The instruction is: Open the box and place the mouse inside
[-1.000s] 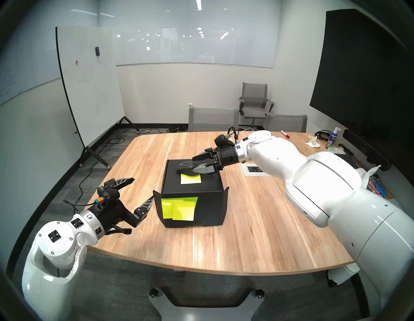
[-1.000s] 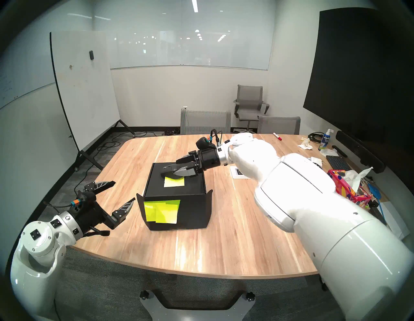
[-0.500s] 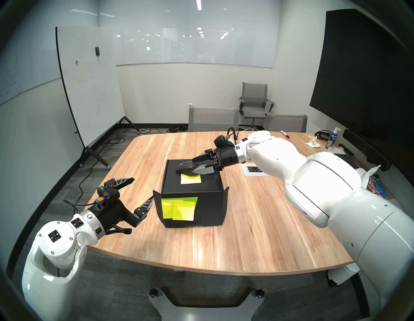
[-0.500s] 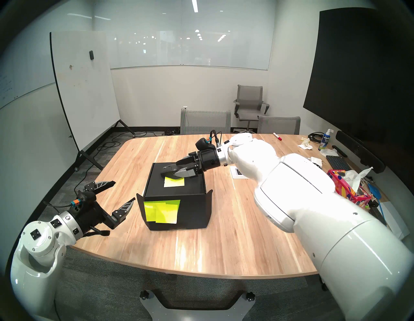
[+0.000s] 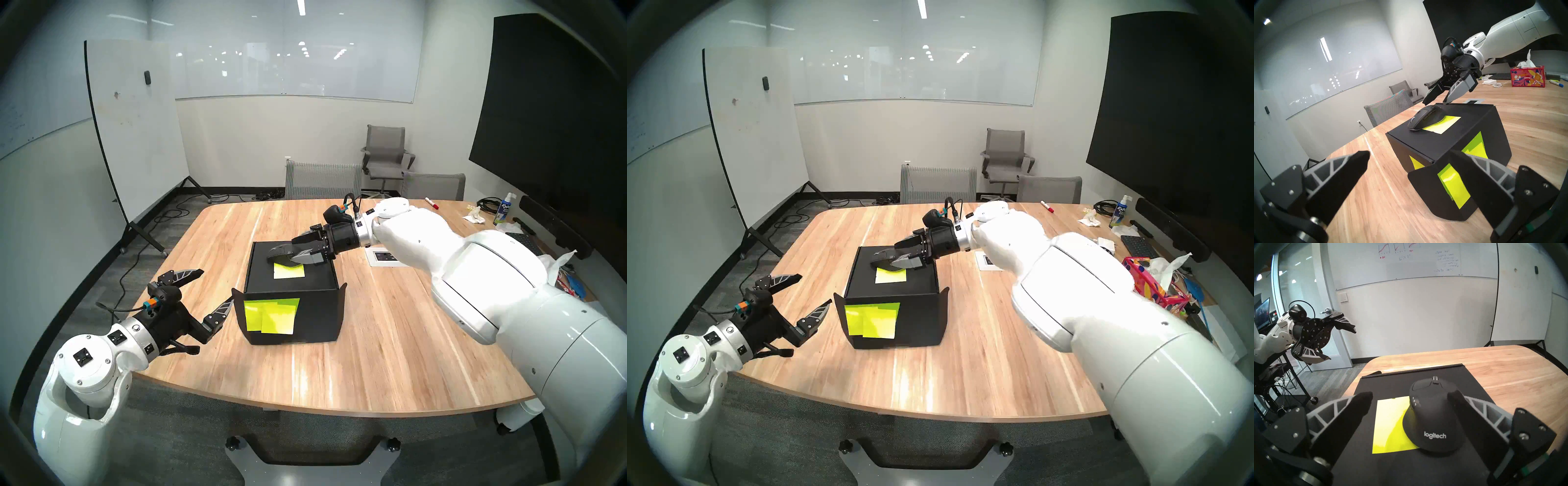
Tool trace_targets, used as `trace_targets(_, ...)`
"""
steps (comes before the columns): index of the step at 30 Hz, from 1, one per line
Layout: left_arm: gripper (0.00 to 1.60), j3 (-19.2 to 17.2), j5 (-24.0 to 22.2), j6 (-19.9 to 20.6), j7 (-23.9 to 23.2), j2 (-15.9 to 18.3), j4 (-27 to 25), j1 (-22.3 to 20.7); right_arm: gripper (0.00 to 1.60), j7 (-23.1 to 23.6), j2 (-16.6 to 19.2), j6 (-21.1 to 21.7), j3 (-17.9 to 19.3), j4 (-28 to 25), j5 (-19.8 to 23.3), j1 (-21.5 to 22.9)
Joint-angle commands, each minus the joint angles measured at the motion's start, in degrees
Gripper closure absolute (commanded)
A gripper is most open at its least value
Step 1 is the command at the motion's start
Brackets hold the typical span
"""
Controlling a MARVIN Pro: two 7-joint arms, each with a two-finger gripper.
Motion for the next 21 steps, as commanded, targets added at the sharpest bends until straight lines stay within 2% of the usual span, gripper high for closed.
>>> trace_targets(1, 0.0, 0.0, 0.0, -0.2, -0.1, 0.1, -0.9, 0.0, 0.0, -0.6, 0.3, -1.6, -0.1, -0.4, -0.3, 0.8)
trace_targets(21, 0.0, 0.1, 0.0, -0.2, -0.1, 0.1, -0.8, -0.1, 0.0, -2.4, 0.4, -4.9, 0.1, -0.4, -1.6, 0.1)
